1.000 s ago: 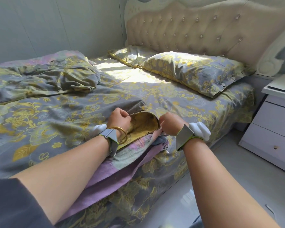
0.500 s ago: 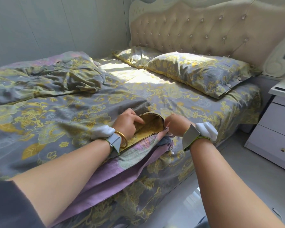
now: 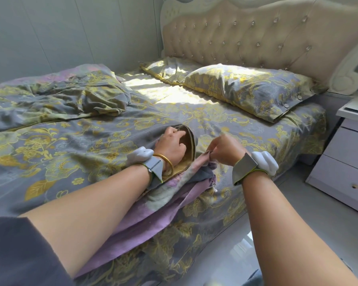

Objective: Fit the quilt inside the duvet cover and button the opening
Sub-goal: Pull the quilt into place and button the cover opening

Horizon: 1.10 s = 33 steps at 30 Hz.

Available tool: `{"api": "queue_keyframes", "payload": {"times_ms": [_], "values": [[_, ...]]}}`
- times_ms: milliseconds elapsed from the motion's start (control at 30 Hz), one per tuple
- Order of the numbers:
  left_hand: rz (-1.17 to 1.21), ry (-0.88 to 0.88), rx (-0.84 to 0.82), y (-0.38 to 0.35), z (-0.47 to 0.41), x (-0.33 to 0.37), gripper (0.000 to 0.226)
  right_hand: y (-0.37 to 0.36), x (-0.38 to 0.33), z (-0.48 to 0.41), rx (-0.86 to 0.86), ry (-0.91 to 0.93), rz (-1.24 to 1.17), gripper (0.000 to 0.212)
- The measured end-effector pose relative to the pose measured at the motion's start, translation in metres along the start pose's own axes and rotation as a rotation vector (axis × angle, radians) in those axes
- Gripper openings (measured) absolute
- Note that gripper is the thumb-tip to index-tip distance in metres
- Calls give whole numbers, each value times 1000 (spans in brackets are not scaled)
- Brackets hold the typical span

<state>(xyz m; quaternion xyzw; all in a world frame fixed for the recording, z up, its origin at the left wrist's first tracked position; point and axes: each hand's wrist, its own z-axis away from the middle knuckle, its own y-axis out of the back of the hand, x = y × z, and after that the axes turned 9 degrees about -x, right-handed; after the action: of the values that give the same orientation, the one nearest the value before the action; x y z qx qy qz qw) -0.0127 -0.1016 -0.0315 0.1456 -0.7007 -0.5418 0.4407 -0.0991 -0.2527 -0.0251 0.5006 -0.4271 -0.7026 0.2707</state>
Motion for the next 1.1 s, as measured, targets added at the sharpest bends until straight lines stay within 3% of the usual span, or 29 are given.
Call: {"api": "queue_keyframes", "payload": {"times_ms": [133,200,300,367,433,567,667,733,833,967,1100], "values": [[-172,-217,310,-2,13,4,21,1,-4,2,163,45,-176,11],[-221,-314,370,-1,21,9,30,0,-7,1,203,45,-209,10],[-249,-228,186,2,26,12,34,0,-9,-1,256,50,-249,8],[-182,-150,84,5,26,9,22,0,-9,-2,271,53,-280,7],[-50,-88,134,10,25,7,12,0,-8,-3,256,69,-304,4],[173,-7,308,24,21,7,4,-3,-7,-5,118,122,-307,21],[208,-60,317,25,24,7,14,-3,-10,-3,-78,123,-238,19],[190,-133,292,19,26,8,22,-4,-11,-1,-114,123,-88,17],[141,-196,239,12,30,12,26,-4,-14,1,-26,100,-75,4],[56,-244,125,6,33,16,12,4,-15,-2,300,-10,-341,13],[11,-218,24,-1,33,13,21,5,-17,-1,382,-2,-346,24]]}}
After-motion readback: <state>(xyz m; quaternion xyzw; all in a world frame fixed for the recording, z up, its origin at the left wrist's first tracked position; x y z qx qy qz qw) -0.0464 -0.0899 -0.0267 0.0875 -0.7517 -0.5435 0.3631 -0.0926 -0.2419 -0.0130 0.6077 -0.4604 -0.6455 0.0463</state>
